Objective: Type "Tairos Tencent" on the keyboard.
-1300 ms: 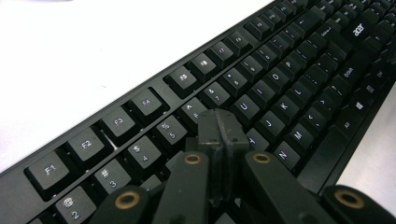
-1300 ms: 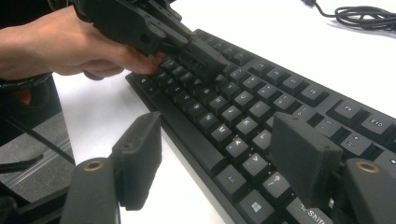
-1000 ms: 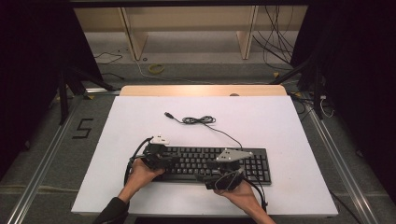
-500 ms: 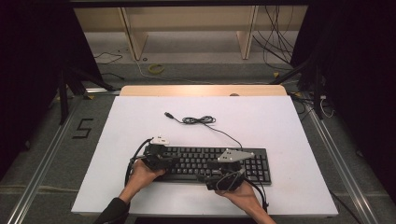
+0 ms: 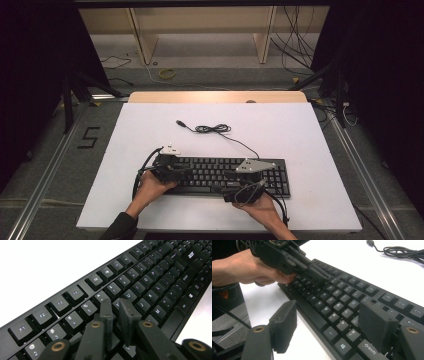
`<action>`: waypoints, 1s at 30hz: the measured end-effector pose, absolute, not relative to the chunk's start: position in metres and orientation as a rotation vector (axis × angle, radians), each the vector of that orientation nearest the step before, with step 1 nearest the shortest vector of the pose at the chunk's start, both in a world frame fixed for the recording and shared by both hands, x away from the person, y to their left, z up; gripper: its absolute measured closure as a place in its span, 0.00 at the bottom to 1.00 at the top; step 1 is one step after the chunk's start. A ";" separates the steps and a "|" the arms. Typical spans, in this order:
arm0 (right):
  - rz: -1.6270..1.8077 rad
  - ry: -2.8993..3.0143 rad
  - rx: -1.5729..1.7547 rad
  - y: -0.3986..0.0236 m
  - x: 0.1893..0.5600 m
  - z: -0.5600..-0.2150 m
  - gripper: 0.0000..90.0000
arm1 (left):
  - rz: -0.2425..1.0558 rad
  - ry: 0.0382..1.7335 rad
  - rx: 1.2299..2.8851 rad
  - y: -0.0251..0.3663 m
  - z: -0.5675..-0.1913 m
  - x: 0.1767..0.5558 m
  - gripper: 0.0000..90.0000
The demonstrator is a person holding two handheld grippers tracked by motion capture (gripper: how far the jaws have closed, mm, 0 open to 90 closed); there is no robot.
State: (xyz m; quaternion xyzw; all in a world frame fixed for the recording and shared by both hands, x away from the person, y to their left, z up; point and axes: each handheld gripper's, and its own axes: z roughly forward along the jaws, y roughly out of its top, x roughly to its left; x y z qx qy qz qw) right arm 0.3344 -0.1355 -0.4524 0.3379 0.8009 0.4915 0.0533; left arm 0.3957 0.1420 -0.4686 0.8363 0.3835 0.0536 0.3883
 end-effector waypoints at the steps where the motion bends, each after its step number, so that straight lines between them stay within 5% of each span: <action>1: 1.494 2.433 1.028 -0.136 0.335 -0.452 0.36 | 0.139 0.971 2.128 0.143 -0.468 0.395 0.87; 15: 1.496 2.415 1.042 -0.142 0.335 -0.452 0.36 | 0.114 0.978 2.064 0.154 -0.459 0.391 0.76; 30: 1.499 2.386 1.060 -0.154 0.335 -0.450 0.35 | 0.081 0.976 1.986 0.164 -0.452 0.382 0.49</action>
